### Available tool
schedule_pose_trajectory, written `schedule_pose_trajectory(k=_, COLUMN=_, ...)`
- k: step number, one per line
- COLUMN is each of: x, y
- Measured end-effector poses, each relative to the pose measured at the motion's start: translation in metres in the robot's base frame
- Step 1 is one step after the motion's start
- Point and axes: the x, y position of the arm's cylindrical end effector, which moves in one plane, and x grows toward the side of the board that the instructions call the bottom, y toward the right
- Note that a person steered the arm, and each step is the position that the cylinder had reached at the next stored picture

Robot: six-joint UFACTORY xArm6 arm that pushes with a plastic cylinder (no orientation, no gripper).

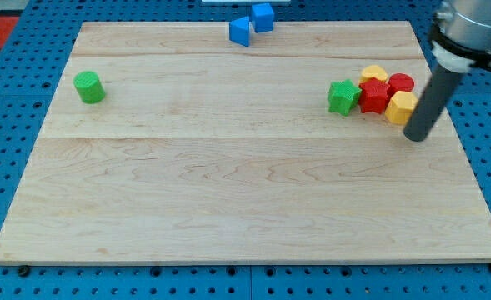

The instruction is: Place the green star diagonal to the bottom right of the green circle

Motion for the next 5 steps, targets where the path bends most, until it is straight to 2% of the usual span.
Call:
schedule_pose_trajectory(k=1, x=-0.017, y=-0.032)
schedule_pose_trajectory(k=3, x=-0.051, y=-0.031)
schedule_pose_trajectory(k=4, x=-0.064, y=-0.050)
schedule_pose_trajectory(k=5, x=-0.065, y=-0.099)
